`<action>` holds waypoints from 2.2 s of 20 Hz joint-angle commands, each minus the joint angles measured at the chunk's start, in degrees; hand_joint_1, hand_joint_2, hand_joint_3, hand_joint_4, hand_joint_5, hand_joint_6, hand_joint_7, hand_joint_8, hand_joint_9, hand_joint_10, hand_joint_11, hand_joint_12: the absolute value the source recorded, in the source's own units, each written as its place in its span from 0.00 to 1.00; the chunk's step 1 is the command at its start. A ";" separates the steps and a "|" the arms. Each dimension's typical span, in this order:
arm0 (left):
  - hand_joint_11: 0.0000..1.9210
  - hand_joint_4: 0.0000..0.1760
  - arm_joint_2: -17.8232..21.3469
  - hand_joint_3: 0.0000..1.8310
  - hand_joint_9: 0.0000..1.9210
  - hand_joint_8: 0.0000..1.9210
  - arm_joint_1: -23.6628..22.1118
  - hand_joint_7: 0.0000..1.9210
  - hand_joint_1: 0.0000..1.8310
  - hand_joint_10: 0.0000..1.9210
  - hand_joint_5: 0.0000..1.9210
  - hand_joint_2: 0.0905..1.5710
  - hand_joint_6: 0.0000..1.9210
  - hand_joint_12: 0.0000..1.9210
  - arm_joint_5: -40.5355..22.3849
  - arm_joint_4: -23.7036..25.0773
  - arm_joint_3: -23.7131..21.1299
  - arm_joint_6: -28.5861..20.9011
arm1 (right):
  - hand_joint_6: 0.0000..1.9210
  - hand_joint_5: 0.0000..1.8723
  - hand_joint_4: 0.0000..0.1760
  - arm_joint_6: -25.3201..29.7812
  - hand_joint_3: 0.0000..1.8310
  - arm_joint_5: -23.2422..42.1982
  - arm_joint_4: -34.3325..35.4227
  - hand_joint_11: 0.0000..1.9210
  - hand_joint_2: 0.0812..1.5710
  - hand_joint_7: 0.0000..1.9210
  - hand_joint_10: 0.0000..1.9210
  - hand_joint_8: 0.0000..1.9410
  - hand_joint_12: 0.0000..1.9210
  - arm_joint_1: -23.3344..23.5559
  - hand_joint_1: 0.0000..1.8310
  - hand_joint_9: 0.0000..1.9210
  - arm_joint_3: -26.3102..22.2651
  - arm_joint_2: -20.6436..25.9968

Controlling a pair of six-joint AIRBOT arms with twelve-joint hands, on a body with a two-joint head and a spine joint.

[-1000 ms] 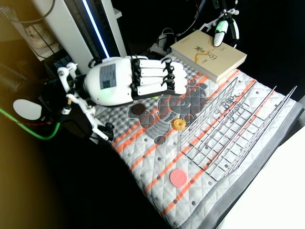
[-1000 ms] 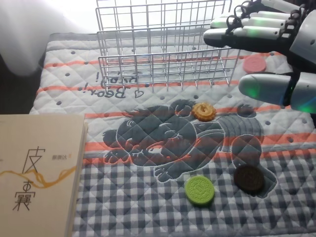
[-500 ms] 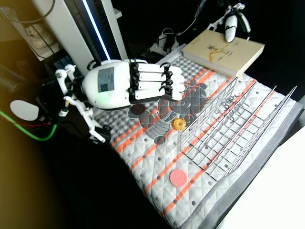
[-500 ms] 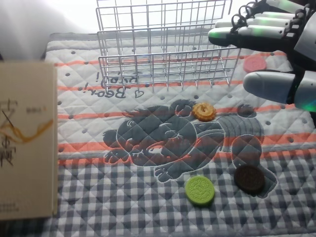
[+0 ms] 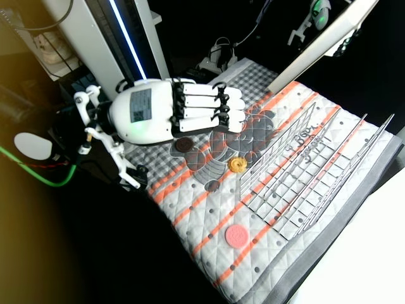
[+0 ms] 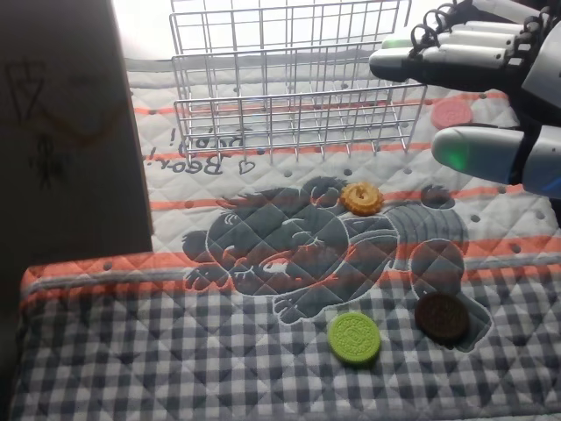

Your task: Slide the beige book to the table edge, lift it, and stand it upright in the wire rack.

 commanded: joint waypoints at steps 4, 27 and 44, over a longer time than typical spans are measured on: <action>0.49 0.00 -1.95 0.00 0.59 0.38 -6.25 0.54 0.82 0.40 0.52 0.65 0.42 0.72 -5.13 1.63 2.54 -1.03 | 0.00 0.18 0.00 0.21 0.00 6.75 2.72 0.00 0.93 0.18 0.00 0.00 0.48 -0.13 0.00 0.17 -0.39 0.24; 0.63 0.00 -7.07 0.00 0.60 0.37 -32.73 0.58 0.77 0.49 0.56 0.64 0.33 0.41 -0.63 18.07 7.05 4.90 | 0.00 0.16 0.00 -0.51 0.00 18.80 12.61 0.00 0.90 0.15 0.00 0.00 0.42 -11.82 0.00 0.16 -3.68 2.78; 0.60 0.00 -12.29 0.00 0.75 0.40 -47.90 0.64 0.71 0.20 0.63 0.63 0.22 0.53 7.56 20.60 12.62 13.00 | 0.00 0.19 0.00 -0.51 0.00 18.97 14.63 0.09 0.89 0.19 0.00 0.00 0.44 -13.13 0.00 0.21 -3.15 1.11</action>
